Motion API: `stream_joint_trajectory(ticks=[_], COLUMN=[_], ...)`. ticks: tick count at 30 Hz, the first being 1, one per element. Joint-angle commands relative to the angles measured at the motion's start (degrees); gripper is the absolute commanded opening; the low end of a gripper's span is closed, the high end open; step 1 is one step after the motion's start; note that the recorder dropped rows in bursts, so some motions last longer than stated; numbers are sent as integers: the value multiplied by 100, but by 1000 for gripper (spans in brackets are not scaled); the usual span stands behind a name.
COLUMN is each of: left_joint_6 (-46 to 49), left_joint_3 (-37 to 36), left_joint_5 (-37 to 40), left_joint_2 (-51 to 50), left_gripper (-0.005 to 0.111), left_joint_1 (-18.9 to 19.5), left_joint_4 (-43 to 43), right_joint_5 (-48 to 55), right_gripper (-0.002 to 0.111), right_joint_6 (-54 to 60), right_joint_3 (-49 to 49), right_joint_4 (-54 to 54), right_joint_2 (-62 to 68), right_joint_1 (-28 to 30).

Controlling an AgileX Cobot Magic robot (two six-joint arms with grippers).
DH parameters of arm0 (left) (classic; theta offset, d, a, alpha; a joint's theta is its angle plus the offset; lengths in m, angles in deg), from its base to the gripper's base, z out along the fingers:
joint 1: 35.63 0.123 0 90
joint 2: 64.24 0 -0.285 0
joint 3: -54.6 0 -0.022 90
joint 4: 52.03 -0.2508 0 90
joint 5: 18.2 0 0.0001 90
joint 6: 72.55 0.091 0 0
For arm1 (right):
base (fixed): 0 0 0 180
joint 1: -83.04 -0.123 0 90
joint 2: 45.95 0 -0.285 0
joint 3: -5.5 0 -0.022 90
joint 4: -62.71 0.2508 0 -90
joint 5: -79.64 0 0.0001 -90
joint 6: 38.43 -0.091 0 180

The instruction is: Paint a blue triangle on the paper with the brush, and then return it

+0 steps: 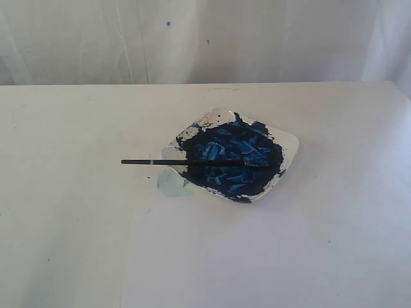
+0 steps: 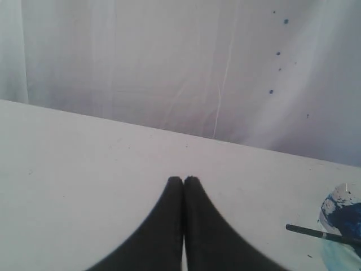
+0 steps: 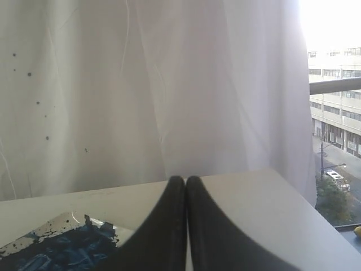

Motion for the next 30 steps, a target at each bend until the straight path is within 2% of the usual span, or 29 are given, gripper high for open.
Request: stream_joint_trajectory(ticks=[1,9,12,16,18,20,24,30], left_joint_6=[-20,-20,-20,281,862,1061,1000,644], left_joint_3=[-29,-29,64,634,1089,1519,2401,2910], left_joint_5=[-343,-1701,-1714,-1779,-1779,-1779,-1691,-1622], left_joint_2=[25,25,1,-519,-883,-1217,-2033,-2839], left_gripper=[0,0,0,0,0,0,0,0], left_joint_1=[-8,-8,-8,-8,-8,-8,-36,-151], left_joint_4=[91,91,91,11,-82,-143,-143,-153], right_joint_5=[-68,-772,-1335,-1944,-1889,-1729,-1133,-686], right_gripper=[0,0,0,0,0,0,0,0], right_joint_6=[-57,-57,-82,-351,-351,-351,-259,50], right_joint_3=[11,11,11,11,-50,-248,-815,-1736], right_joint_4=[7,-4,-4,-4,-4,-4,-15,-54], right_joint_2=[-37,-37,-37,-37,-37,-37,155,1043], right_joint_1=[65,65,65,65,65,65,65,65])
